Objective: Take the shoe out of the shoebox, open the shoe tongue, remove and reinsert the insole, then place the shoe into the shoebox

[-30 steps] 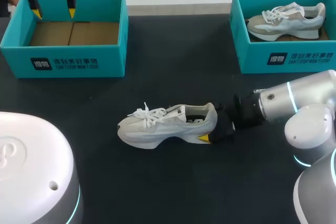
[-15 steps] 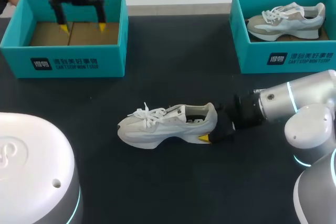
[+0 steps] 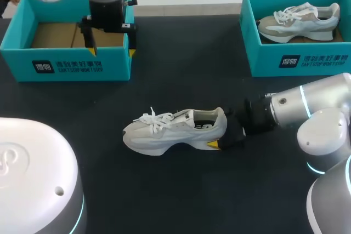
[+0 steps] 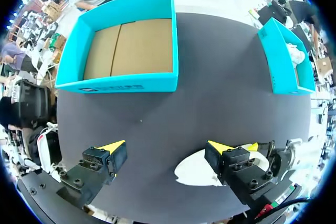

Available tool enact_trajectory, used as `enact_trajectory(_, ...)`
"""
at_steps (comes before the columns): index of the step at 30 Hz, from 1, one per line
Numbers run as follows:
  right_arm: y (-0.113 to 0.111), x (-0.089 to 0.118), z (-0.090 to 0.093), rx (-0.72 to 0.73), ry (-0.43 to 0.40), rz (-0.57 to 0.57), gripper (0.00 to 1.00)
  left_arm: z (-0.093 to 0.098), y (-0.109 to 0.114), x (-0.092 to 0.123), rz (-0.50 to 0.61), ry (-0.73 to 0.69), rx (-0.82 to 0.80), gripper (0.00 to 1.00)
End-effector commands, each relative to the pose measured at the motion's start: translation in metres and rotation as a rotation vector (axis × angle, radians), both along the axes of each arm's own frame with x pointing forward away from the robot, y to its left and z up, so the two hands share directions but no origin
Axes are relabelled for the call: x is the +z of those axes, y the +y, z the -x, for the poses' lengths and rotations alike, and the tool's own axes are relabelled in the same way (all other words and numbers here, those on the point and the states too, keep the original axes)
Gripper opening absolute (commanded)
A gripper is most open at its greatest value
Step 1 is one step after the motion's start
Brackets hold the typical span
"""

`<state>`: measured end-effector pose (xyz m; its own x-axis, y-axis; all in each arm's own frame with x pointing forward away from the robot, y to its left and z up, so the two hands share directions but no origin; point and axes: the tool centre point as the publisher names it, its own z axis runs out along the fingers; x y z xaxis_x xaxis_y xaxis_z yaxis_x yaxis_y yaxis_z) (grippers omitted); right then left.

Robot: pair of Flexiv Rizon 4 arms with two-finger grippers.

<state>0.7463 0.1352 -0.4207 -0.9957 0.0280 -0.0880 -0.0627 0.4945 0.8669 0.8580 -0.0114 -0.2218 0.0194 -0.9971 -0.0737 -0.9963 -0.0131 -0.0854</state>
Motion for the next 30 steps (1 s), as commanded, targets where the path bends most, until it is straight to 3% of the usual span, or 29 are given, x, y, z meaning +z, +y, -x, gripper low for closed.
enact_trajectory(1, 0.005, -0.005, -0.003, -0.002, -0.001, 0.006, 0.0, 0.001, 0.002, 0.0, 0.004, -0.003, 0.0, 1.0)
enact_trajectory(16, 0.005, -0.005, -0.003, -0.002, -0.001, 0.006, 0.0, 0.001, 0.002, 0.0, 0.004, -0.003, 0.0, 1.0)
enact_trajectory(21, 0.005, -0.005, -0.003, -0.002, -0.001, 0.006, 0.0, 0.025, -0.025, 0.007, 0.042, -0.013, -0.071, 1.0)
enact_trajectory(30, 0.005, -0.005, -0.003, -0.002, -0.001, 0.006, 0.0, 0.058, -0.069, 0.004, 0.043, -0.047, -0.06, 1.0)
